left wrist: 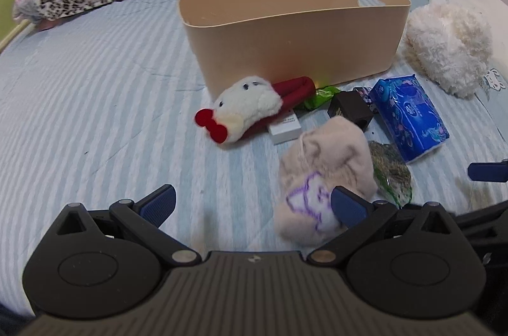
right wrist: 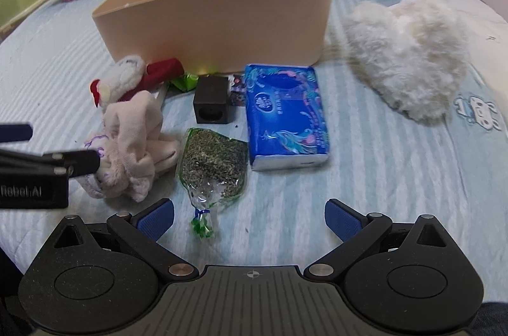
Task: Organize objects
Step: 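Grasp the pink plush with the left tool while the right tool grasps the herb bag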
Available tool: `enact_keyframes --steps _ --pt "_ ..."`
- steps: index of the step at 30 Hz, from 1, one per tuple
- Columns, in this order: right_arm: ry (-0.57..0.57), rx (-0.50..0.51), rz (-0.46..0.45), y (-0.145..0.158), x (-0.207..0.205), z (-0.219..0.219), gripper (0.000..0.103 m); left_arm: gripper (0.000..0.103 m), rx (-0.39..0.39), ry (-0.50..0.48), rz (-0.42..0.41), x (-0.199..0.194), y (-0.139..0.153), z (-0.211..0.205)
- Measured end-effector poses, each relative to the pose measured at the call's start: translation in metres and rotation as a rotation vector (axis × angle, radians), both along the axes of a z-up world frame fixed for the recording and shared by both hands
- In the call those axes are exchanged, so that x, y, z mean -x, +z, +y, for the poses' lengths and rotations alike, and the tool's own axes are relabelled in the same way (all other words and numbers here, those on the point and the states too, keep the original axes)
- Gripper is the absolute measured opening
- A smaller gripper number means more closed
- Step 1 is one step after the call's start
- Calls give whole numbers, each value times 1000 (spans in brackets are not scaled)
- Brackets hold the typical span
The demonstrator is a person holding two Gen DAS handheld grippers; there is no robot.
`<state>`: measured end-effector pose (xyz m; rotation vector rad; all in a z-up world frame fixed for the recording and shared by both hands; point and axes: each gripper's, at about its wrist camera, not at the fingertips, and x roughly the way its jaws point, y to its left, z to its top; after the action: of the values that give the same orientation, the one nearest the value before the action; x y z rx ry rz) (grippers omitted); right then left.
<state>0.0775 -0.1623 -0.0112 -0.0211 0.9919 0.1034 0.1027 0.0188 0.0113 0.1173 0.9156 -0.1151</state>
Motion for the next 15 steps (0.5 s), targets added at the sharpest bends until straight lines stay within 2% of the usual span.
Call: enact_keyframes --steps 4,11,13,14,15 --pt "32 8 28 -9 -13 7 101 103 32 -38 28 -17 -8 -1" --pt "66 8 78 -26 -30 15 88 103 111 -80 53 -37 -17 2" --pt "69 5 67 -27 -31 14 82 102 139 -89 60 -41 -19 3" --pt "70 0 62 -26 -30 14 73 101 155 -96 65 -42 -20 2" --pt "68 -9 57 -25 -30 12 67 95 168 -108 69 -44 -20 0"
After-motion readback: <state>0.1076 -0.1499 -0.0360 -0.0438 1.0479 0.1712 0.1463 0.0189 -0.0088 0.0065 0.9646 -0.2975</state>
